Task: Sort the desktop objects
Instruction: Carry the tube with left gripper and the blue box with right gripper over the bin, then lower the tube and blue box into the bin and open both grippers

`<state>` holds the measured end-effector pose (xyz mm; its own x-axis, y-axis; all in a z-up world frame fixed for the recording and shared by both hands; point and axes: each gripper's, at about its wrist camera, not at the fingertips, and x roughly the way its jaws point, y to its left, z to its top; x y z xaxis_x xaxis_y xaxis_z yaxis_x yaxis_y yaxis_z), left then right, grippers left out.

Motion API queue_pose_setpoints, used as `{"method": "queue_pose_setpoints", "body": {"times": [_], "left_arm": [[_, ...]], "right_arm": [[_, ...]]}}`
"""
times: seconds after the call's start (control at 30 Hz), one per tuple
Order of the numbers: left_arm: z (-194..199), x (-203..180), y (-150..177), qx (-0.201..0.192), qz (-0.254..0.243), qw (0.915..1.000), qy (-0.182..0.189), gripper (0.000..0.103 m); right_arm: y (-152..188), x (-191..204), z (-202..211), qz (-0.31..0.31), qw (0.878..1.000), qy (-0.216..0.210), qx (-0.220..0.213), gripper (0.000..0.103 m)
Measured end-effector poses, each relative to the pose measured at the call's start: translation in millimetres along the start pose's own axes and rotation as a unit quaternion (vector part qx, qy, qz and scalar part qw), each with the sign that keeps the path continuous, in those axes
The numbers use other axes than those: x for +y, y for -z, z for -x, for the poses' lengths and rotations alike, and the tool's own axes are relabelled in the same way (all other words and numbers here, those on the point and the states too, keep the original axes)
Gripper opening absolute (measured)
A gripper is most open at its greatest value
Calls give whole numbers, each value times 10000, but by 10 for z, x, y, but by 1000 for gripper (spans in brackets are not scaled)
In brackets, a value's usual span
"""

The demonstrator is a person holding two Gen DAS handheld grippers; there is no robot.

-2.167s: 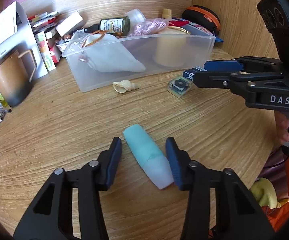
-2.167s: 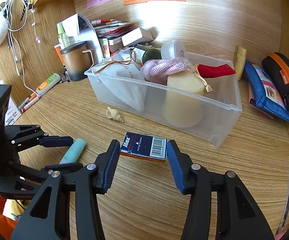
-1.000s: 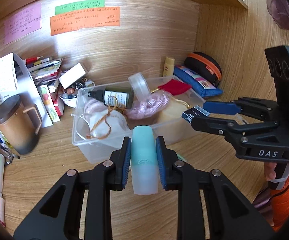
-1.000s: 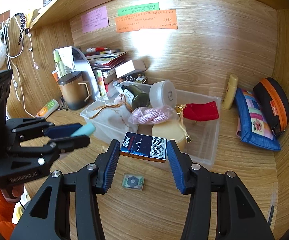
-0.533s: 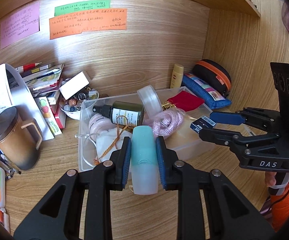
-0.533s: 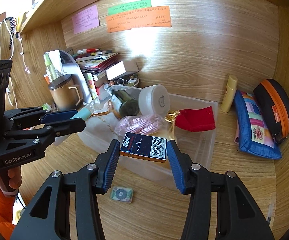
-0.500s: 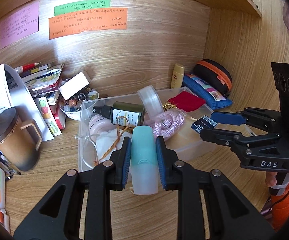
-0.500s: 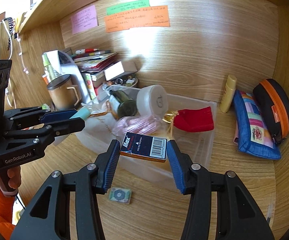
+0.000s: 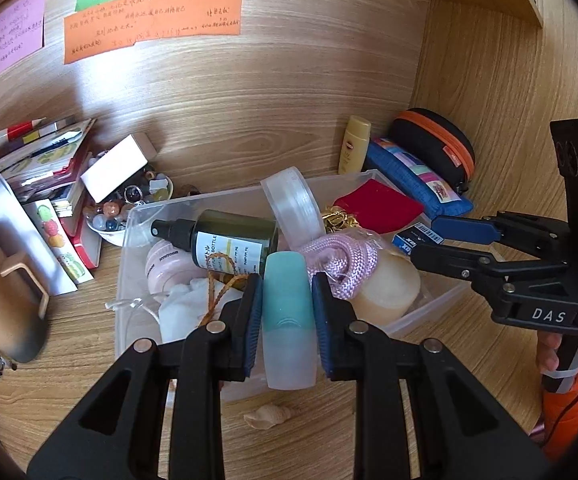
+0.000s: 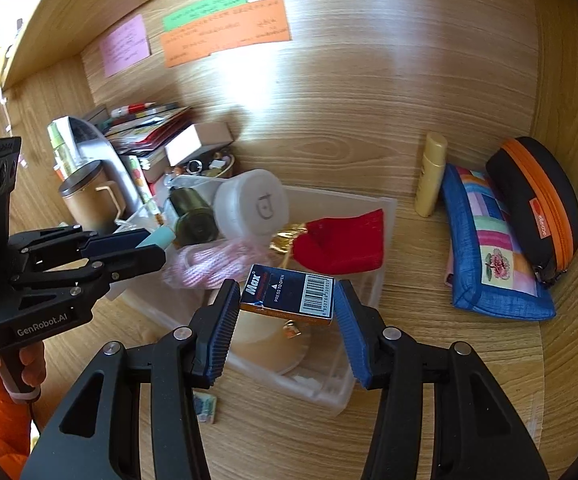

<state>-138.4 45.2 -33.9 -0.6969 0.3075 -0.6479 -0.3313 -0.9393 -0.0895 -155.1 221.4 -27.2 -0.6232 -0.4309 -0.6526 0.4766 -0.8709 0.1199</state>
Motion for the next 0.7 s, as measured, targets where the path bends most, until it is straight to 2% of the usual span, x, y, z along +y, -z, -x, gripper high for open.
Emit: {"method": "queue_pose_setpoints", "body": {"times": [0.4, 0.7], "left_arm": [[-90, 17, -27, 46, 13, 10000, 47, 24], [-68, -24, -13, 41, -29, 10000, -66, 27]], "right_arm": [[-9, -8, -111, 77, 9998, 167, 53, 46], [-21, 24, -117, 184, 9993, 320, 53, 48]]}}
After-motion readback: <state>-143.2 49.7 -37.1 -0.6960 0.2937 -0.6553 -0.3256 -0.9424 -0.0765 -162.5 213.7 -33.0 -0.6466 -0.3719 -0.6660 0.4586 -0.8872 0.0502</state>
